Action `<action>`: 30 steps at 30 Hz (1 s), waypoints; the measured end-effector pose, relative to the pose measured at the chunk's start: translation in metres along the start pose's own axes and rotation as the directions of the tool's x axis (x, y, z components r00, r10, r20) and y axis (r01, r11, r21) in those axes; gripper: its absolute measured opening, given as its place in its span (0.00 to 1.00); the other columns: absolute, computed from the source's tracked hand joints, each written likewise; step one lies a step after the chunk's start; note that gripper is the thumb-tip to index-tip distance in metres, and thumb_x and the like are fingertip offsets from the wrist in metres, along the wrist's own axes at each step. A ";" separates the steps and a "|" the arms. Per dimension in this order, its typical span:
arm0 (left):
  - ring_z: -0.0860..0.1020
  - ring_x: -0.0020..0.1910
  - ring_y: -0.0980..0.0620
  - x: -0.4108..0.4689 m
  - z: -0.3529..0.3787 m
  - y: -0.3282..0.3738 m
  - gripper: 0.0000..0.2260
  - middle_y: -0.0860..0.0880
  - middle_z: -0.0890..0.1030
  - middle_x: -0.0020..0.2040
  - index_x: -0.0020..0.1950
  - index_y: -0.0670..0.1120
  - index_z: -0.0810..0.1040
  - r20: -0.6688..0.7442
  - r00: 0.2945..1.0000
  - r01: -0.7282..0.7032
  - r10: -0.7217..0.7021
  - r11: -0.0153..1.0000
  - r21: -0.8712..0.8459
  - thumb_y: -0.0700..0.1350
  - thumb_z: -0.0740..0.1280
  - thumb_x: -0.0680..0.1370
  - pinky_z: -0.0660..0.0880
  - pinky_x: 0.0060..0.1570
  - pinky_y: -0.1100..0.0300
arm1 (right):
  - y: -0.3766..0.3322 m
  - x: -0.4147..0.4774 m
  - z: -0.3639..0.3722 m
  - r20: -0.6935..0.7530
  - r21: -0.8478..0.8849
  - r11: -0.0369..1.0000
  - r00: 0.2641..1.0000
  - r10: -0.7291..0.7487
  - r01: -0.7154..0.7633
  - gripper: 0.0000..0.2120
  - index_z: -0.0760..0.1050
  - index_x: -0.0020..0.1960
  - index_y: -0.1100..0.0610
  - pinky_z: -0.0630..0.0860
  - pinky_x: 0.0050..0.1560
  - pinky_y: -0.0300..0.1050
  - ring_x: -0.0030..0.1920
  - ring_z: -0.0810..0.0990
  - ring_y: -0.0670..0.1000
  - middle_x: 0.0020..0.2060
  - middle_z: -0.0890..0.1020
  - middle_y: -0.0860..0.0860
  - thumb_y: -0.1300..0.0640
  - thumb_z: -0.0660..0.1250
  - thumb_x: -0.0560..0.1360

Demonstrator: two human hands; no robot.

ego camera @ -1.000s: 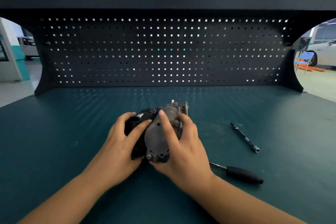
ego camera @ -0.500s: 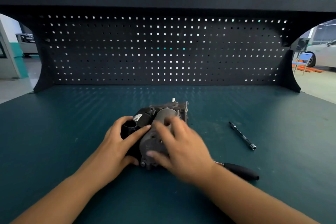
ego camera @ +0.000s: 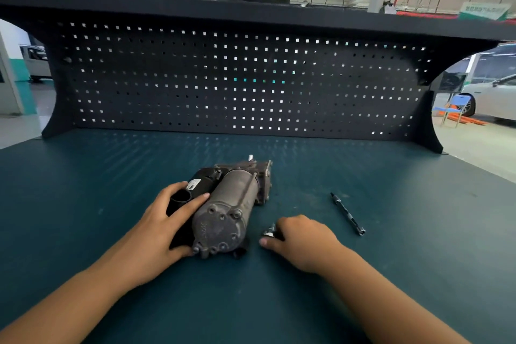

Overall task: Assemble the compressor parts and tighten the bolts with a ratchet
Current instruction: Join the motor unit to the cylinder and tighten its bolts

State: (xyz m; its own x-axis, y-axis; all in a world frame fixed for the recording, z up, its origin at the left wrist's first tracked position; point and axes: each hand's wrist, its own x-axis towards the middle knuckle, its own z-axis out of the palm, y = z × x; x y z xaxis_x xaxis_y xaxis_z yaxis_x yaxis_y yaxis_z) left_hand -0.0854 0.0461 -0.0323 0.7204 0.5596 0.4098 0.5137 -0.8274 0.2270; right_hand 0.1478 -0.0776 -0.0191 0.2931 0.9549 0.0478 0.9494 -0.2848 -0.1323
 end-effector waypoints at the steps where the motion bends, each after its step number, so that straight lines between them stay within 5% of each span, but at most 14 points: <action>1: 0.52 0.72 0.57 -0.002 -0.003 0.002 0.46 0.66 0.38 0.70 0.66 0.74 0.43 0.015 1.000 0.018 -0.017 0.999 -0.042 0.52 0.75 0.67 0.61 0.69 0.58 | 0.003 -0.002 -0.001 0.004 0.003 1.000 1.000 -0.018 0.018 0.21 0.69 0.42 0.55 0.66 0.40 0.45 0.51 0.77 0.59 0.50 0.78 0.56 0.37 0.56 0.77; 3: 0.48 0.72 0.60 -0.005 -0.013 0.006 0.49 0.71 0.33 0.69 0.66 0.76 0.43 0.058 0.996 0.074 -0.068 0.992 -0.100 0.55 0.77 0.63 0.62 0.69 0.55 | 0.012 -0.005 -0.003 0.013 0.067 0.998 1.000 -0.022 0.021 0.20 0.67 0.38 0.56 0.66 0.38 0.45 0.44 0.77 0.58 0.43 0.77 0.57 0.40 0.55 0.79; 6: 0.35 0.71 0.62 -0.008 -0.023 0.017 0.52 0.70 0.28 0.68 0.68 0.73 0.39 0.117 0.985 0.134 -0.129 0.990 -0.038 0.68 0.73 0.57 0.54 0.72 0.48 | 0.034 -0.010 -0.012 0.035 0.421 0.907 0.999 0.012 -0.026 0.19 0.65 0.37 0.55 0.71 0.28 0.41 0.25 0.75 0.52 0.30 0.76 0.53 0.44 0.56 0.80; 9: 0.39 0.73 0.61 -0.003 -0.025 0.050 0.42 0.66 0.43 0.73 0.73 0.65 0.49 -0.110 0.993 0.043 -0.039 0.998 0.037 0.78 0.54 0.63 0.52 0.71 0.49 | 0.061 -0.014 -0.022 -0.002 0.593 0.805 1.000 -0.011 0.011 0.15 0.68 0.38 0.52 0.69 0.25 0.36 0.22 0.73 0.48 0.27 0.76 0.50 0.47 0.58 0.80; 12: 0.65 0.65 0.59 0.015 -0.012 0.099 0.20 0.57 0.73 0.63 0.66 0.51 0.72 -0.332 0.919 -0.214 0.213 0.976 0.034 0.57 0.58 0.77 0.59 0.66 0.67 | 0.086 -0.014 -0.030 -0.052 0.663 0.744 0.996 -0.069 0.086 0.13 0.69 0.39 0.55 0.70 0.30 0.41 0.25 0.72 0.49 0.27 0.75 0.49 0.51 0.58 0.80; 15: 0.70 0.59 0.61 0.045 0.016 0.149 0.18 0.52 0.78 0.59 0.65 0.48 0.74 -0.274 0.937 -0.247 0.215 0.965 -0.088 0.36 0.60 0.76 0.55 0.59 0.80 | 0.113 -0.018 -0.040 -0.037 0.863 0.496 0.992 -0.124 0.094 0.14 0.71 0.37 0.54 0.65 0.29 0.42 0.23 0.65 0.48 0.26 0.71 0.50 0.51 0.60 0.80; 19: 0.68 0.64 0.56 0.084 0.058 0.179 0.17 0.54 0.73 0.65 0.69 0.51 0.67 -0.142 0.985 -0.131 0.099 0.963 -0.234 0.47 0.60 0.80 0.61 0.62 0.68 | 0.128 -0.025 -0.043 0.049 0.995 0.098 0.971 -0.235 -0.026 0.14 0.72 0.39 0.57 0.61 0.22 0.35 0.21 0.57 0.46 0.24 0.65 0.49 0.45 0.62 0.73; 23: 0.78 0.46 0.52 0.107 0.062 0.193 0.05 0.51 0.82 0.43 0.48 0.45 0.78 -0.145 0.988 -0.109 0.062 0.933 -0.343 0.44 0.63 0.78 0.70 0.46 0.60 | 0.131 -0.023 -0.043 0.075 0.997 0.037 0.964 -0.255 -0.068 0.15 0.72 0.35 0.55 0.59 0.20 0.35 0.18 0.56 0.44 0.22 0.62 0.48 0.46 0.62 0.73; 26: 0.77 0.40 0.54 0.116 0.065 0.193 0.07 0.51 0.81 0.39 0.43 0.45 0.77 -0.145 0.986 -0.124 0.082 0.943 -0.310 0.45 0.63 0.79 0.71 0.43 0.58 | 0.137 -0.021 -0.045 0.110 0.993 -0.005 0.967 -0.230 -0.114 0.15 0.70 0.35 0.56 0.58 0.19 0.35 0.17 0.56 0.43 0.21 0.61 0.47 0.45 0.58 0.72; 30: 0.74 0.32 0.57 0.126 0.075 0.176 0.10 0.52 0.79 0.33 0.38 0.43 0.78 -0.121 0.987 0.054 -0.102 0.937 -0.346 0.43 0.63 0.78 0.68 0.34 0.67 | 0.149 -0.017 -0.053 0.076 0.945 -0.323 0.996 0.037 -0.060 0.16 0.68 0.36 0.57 0.55 0.17 0.32 0.15 0.55 0.43 0.19 0.59 0.46 0.47 0.55 0.76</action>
State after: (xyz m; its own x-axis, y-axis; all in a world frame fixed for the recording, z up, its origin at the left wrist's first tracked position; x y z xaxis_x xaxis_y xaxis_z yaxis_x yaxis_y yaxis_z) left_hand 0.1308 -0.0256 -0.0074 0.6026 0.6309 0.4888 0.3589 -0.7612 0.5401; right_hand 0.2899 -0.1405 0.0126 0.3189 0.9472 -0.0328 -0.4304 0.1139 -0.8954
